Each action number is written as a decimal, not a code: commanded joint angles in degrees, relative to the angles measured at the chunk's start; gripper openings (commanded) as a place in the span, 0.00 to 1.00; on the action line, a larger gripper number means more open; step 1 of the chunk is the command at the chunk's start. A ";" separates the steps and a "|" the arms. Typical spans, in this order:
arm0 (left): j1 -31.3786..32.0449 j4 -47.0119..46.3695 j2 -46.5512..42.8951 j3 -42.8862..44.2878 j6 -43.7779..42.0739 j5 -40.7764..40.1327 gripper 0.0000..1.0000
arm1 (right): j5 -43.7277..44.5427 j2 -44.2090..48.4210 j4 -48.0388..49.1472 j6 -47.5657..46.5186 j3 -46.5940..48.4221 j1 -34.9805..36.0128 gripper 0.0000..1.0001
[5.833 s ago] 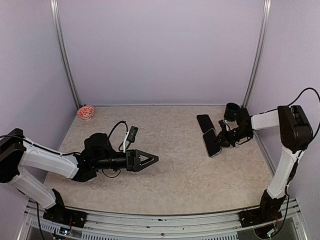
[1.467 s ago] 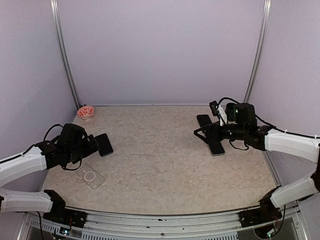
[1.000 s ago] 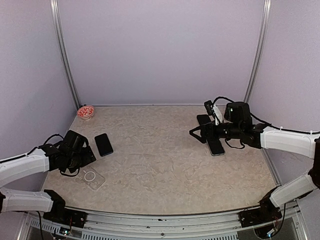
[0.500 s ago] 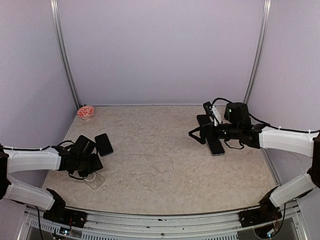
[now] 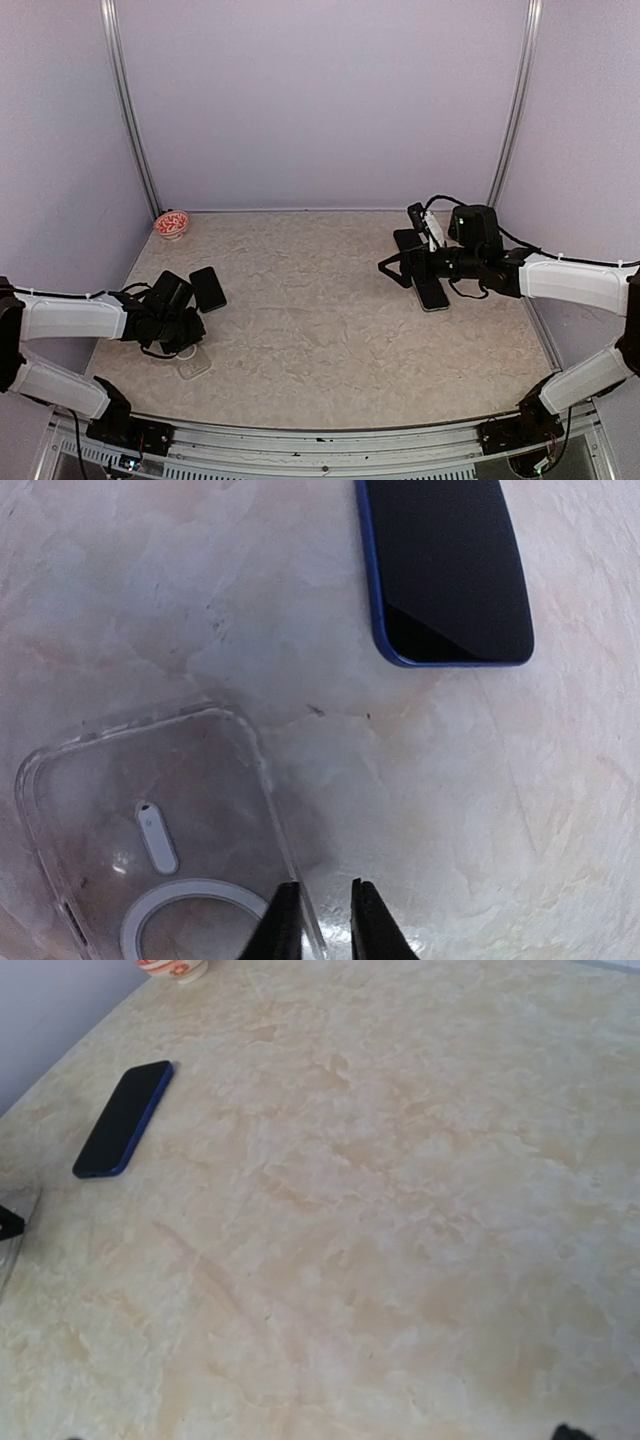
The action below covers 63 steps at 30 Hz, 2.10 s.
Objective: Put the phone into the phone case
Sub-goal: Pick up the phone case from the center of the board, then place the phone case at the center of the board.
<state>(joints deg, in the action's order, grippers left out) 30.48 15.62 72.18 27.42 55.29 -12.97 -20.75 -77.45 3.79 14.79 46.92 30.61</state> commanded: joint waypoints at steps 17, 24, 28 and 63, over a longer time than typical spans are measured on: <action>0.52 -2.42 2.02 -1.44 -1.15 5.18 0.00 | 2.29 5.27 -1.13 0.56 0.15 0.70 0.99; 2.57 -2.83 1.35 -0.23 1.44 5.72 0.00 | 2.20 5.46 -1.23 1.04 0.40 0.76 0.99; 4.35 -2.50 -0.73 2.19 4.69 5.29 0.00 | 2.21 5.64 -1.29 0.98 0.37 0.76 0.99; 5.90 -19.62 46.28 48.38 17.36 4.05 0.00 | 3.48 9.36 -4.92 1.34 0.32 0.77 1.00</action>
<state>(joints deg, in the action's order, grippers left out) 35.88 -2.63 114.37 73.19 71.20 -8.88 -17.89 -70.02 0.49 16.08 46.94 30.61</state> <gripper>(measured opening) 0.009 0.994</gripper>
